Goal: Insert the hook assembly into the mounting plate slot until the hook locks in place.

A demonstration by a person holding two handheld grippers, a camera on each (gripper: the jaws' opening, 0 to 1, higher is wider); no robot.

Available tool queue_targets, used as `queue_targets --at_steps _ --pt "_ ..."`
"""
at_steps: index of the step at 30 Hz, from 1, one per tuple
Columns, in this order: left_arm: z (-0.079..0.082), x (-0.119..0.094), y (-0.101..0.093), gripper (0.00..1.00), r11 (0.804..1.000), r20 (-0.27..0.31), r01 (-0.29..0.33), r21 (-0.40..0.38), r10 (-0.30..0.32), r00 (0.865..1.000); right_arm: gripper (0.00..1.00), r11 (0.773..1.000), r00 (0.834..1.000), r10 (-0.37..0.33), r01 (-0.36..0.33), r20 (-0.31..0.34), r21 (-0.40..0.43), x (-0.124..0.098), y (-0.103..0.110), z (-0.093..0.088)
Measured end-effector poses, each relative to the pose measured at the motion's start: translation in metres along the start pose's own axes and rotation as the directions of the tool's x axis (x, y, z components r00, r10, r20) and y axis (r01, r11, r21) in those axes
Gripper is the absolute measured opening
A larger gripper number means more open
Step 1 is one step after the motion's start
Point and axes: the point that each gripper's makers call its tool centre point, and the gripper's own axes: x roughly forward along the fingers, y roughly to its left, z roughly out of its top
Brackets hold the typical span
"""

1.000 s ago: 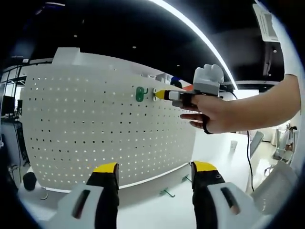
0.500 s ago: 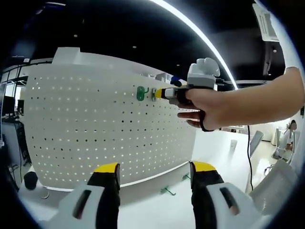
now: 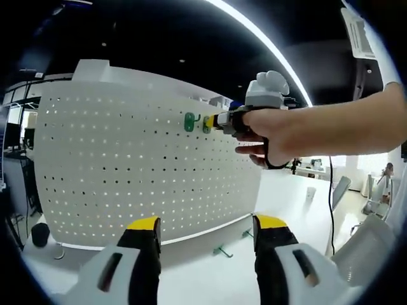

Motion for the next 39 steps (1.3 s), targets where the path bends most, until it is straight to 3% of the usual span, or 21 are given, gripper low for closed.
queue_targets --at_steps 11,15,22,27,36,39 --pt "-0.004 0.0 -0.001 0.61 1.0 -0.007 -0.001 0.009 0.001 1.0 0.09 0.998 0.998 0.064 -0.064 -0.012 -0.029 -0.004 0.001 -0.005" --pt "-0.003 0.001 -0.003 0.62 1.0 -0.007 0.001 0.009 -0.001 1.0 0.14 0.975 0.993 0.117 -0.117 -0.015 -0.188 -0.01 0.008 -0.004" --pt "-0.006 0.004 -0.003 0.64 1.0 -0.013 0.003 0.011 -0.003 1.0 0.28 0.978 0.989 0.147 -0.147 -0.009 -0.149 -0.014 0.008 -0.007" --pt "-0.006 0.005 -0.006 0.64 1.0 -0.018 0.009 0.012 -0.009 1.0 0.43 0.978 0.984 0.177 -0.177 -0.006 -0.112 -0.016 0.011 -0.012" --pt "-0.006 0.006 -0.006 0.63 1.0 -0.021 0.009 0.014 -0.009 1.0 0.42 0.976 0.982 0.189 -0.19 -0.016 -0.103 -0.017 0.011 -0.014" --pt "-0.007 0.005 -0.006 0.64 1.0 -0.023 0.009 0.014 -0.009 1.0 0.41 0.968 0.971 0.24 -0.24 -0.014 -0.068 -0.02 0.016 -0.015"
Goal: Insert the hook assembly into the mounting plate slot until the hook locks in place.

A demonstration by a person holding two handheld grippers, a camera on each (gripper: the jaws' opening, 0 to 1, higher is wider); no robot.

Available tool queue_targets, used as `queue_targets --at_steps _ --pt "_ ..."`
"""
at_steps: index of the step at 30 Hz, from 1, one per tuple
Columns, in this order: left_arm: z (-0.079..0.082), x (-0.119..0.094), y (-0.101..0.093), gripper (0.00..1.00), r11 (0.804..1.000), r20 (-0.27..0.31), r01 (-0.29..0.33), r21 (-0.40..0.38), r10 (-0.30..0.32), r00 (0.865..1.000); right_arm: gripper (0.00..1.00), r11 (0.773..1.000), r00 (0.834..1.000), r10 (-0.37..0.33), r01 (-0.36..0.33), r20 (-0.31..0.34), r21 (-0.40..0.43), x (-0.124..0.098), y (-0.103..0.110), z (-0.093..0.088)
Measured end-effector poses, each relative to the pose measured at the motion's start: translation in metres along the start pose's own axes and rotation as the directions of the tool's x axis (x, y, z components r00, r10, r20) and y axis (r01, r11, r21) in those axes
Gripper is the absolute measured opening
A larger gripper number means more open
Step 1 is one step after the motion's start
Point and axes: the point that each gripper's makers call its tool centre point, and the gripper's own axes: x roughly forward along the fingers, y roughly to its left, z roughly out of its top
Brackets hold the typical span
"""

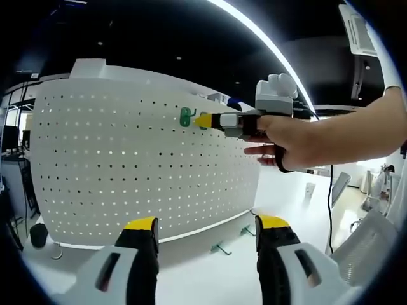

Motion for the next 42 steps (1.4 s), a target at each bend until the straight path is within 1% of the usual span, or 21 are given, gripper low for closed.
queue_targets --at_steps 1,2,5,7,9,14,17,20,25,27,28,30,35,42 --pt "0.0 0.0 0.0 0.63 1.0 -0.002 0.0 -0.001 0.0 1.0 0.41 1.0 1.0 0.005 -0.005 0.004 -0.003 -0.001 0.0 0.0" --pt "-0.001 0.0 0.0 0.63 1.0 -0.004 0.0 -0.001 0.0 1.0 0.41 0.999 0.999 0.035 -0.035 0.02 -0.003 -0.003 0.003 0.001" --pt "0.0 0.0 0.001 0.63 1.0 0.0 -0.001 -0.003 0.001 1.0 0.41 0.995 0.995 0.089 -0.091 0.039 0.032 -0.007 0.007 -0.001" --pt "-0.001 0.0 0.001 0.63 1.0 -0.002 -0.001 -0.002 0.001 1.0 0.42 0.997 0.997 0.076 -0.077 0.009 0.021 -0.007 0.002 -0.007" --pt "-0.002 0.0 0.001 0.63 1.0 -0.002 0.001 -0.005 -0.001 1.0 0.42 0.996 0.997 0.081 -0.082 0.013 0.043 -0.007 0.001 -0.007" --pt "-0.001 0.001 0.0 0.63 1.0 0.0 0.004 -0.006 -0.004 1.0 0.42 0.995 0.995 0.1 -0.1 0.011 0.02 -0.009 0.005 -0.006" --pt "0.0 0.001 0.001 0.64 1.0 0.003 0.004 -0.007 -0.004 1.0 0.42 0.993 0.993 0.114 -0.114 0.014 0.002 -0.015 0.005 -0.008" --pt "0.0 0.0 0.001 0.64 1.0 0.004 0.005 -0.011 -0.005 1.0 0.43 0.991 0.991 0.134 -0.134 0.027 0.025 -0.022 0.005 -0.007" --pt "0.0 -0.002 0.002 0.65 1.0 0.004 0.006 -0.009 -0.006 1.0 0.44 0.984 0.984 0.176 -0.175 0.03 -0.015 -0.034 0.012 -0.008" --pt "0.0 -0.003 0.002 0.65 1.0 0.006 0.005 -0.011 -0.005 1.0 0.45 0.978 0.977 0.207 -0.207 0.049 -0.008 -0.041 0.018 -0.007" --pt "0.001 -0.003 0.003 0.65 1.0 0.008 0.005 -0.01 -0.005 1.0 0.46 0.976 0.975 0.216 -0.215 0.055 -0.023 -0.045 0.02 -0.007" --pt "0.003 -0.004 0.004 0.65 1.0 0.01 0.003 -0.007 -0.003 1.0 0.46 0.973 0.972 0.23 -0.228 0.042 -0.037 -0.051 0.024 -0.012" --pt "0.005 -0.004 0.006 0.67 1.0 0.014 -0.004 -0.001 0.004 1.0 0.47 0.968 0.967 0.25 -0.25 0.043 -0.024 -0.064 0.028 -0.021" --pt "0.005 -0.005 0.006 0.67 1.0 0.012 0.001 0.005 -0.002 1.0 0.5 0.967 0.966 0.256 -0.256 0.032 -0.019 -0.083 0.027 -0.034"
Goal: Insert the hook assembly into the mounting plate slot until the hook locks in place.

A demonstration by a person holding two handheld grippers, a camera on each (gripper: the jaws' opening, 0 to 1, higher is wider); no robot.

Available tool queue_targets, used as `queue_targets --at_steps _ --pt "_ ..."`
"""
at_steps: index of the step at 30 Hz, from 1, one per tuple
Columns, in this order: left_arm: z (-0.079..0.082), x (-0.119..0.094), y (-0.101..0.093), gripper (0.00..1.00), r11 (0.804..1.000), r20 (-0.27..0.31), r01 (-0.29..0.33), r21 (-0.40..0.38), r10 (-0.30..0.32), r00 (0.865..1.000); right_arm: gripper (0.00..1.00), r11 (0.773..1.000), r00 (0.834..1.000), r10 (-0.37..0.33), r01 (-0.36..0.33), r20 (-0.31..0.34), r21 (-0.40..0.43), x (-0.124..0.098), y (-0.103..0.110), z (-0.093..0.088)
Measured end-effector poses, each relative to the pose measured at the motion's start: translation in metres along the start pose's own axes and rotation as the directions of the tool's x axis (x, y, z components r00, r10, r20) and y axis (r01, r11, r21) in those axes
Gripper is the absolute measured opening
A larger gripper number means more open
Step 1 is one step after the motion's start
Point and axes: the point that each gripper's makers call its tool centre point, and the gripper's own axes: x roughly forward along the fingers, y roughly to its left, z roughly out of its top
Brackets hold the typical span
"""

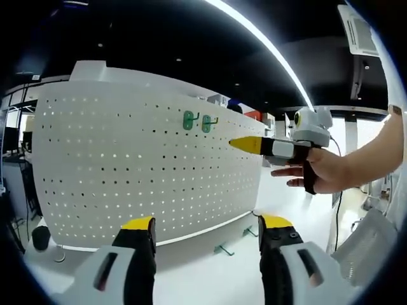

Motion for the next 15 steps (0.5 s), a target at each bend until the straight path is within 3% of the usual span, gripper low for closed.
queue_targets --at_steps 4,15 --pt "-0.002 0.0 -0.005 0.68 0.999 -0.014 0.017 0.029 -0.017 1.0 0.52 1.0 1.0 -0.009 0.01 -0.017 0.01 -0.012 0.0 -0.01" --pt "-0.001 -0.001 -0.009 0.72 0.999 -0.011 0.029 0.016 -0.029 1.0 0.58 1.0 1.0 -0.009 0.009 -0.026 0.014 -0.043 0.004 -0.025"
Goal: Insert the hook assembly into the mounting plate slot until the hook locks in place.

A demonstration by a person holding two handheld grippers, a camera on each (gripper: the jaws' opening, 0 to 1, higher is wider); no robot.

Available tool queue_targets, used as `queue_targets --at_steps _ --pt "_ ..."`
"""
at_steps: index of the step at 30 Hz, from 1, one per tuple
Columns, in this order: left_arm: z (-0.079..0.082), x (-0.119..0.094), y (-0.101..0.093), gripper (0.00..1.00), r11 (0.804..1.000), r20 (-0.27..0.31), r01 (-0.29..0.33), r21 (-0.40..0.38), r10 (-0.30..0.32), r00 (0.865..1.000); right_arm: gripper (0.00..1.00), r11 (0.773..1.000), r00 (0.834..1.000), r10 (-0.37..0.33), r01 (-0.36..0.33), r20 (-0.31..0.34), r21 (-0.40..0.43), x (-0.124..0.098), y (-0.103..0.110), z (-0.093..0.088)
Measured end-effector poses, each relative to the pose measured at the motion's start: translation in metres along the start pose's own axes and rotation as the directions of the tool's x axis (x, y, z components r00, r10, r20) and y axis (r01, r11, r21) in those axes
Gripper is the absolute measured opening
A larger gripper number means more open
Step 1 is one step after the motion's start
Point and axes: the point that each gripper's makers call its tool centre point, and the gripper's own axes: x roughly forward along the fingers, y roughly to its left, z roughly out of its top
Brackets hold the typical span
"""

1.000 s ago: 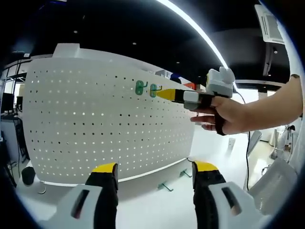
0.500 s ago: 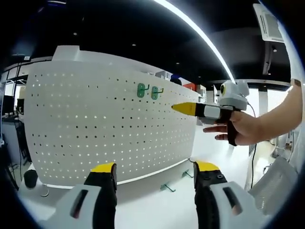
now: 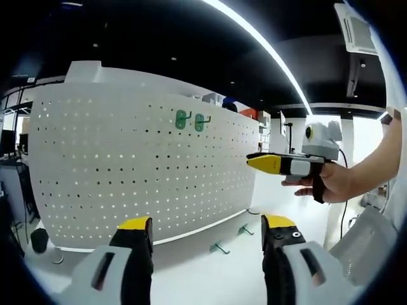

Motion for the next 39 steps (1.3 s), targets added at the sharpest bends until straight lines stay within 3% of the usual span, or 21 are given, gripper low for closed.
queue_targets --at_steps 20,39 --pt "-0.006 -0.012 0.001 0.75 1.0 -0.004 -0.01 -0.022 0.01 1.0 0.62 0.999 0.999 -0.037 0.037 -0.014 0.022 -0.046 0.001 -0.024" --pt "-0.011 -0.021 -0.002 0.76 0.998 0.002 -0.02 -0.052 0.02 1.0 0.63 0.998 0.998 -0.057 0.057 -0.018 0.03 -0.068 0.002 -0.033"
